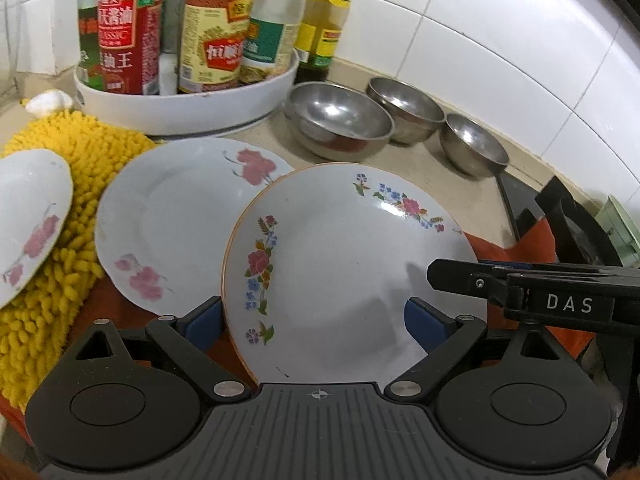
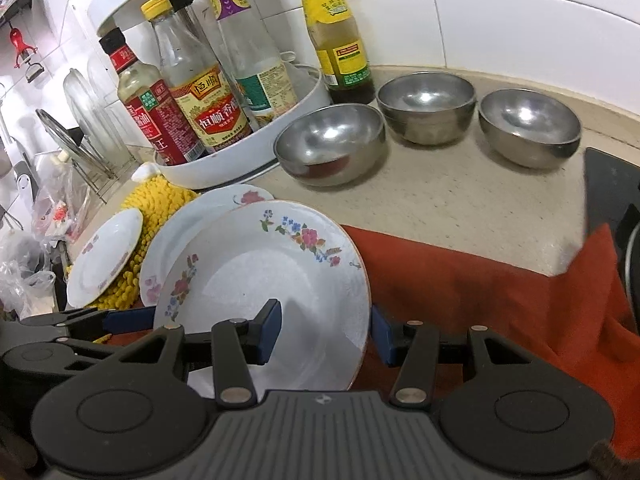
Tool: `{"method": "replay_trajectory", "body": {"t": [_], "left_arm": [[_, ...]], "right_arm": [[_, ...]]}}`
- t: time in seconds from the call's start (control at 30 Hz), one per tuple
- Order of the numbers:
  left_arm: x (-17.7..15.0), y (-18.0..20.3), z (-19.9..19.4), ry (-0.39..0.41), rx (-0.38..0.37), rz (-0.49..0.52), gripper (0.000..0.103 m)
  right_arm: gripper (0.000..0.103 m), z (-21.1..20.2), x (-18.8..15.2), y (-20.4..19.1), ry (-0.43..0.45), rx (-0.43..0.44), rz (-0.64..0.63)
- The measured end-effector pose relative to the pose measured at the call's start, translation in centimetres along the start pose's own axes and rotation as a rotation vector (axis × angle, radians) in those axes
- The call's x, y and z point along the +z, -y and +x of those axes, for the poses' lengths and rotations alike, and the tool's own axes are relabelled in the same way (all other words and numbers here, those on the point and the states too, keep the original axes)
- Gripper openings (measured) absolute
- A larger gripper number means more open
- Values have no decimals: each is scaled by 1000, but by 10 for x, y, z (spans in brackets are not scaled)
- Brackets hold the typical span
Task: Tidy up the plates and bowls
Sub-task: 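Lift the floral-rim plate and lower it onto the pink-flower plate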
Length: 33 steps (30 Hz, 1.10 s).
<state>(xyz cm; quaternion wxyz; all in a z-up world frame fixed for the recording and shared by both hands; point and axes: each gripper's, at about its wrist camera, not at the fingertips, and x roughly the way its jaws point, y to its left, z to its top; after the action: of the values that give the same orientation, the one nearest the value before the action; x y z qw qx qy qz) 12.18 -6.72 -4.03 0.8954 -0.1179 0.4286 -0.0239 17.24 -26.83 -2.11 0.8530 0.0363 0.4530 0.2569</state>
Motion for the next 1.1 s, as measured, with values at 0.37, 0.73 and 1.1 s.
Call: {"method": "replay_trajectory", "body": {"t": [0.37,0.73,1.1], "left_arm": [[10,-35,0,8,65,-68,97],[24,-70,-1,29,108,-134,97],[34,-86,11,21,122,-152,97]], "right_arm": [[45,37,22,-31,-12,26,-50],[45,66,51,-64,1,63,-119],[45,95,62,-72,-17,54,-119]]}}
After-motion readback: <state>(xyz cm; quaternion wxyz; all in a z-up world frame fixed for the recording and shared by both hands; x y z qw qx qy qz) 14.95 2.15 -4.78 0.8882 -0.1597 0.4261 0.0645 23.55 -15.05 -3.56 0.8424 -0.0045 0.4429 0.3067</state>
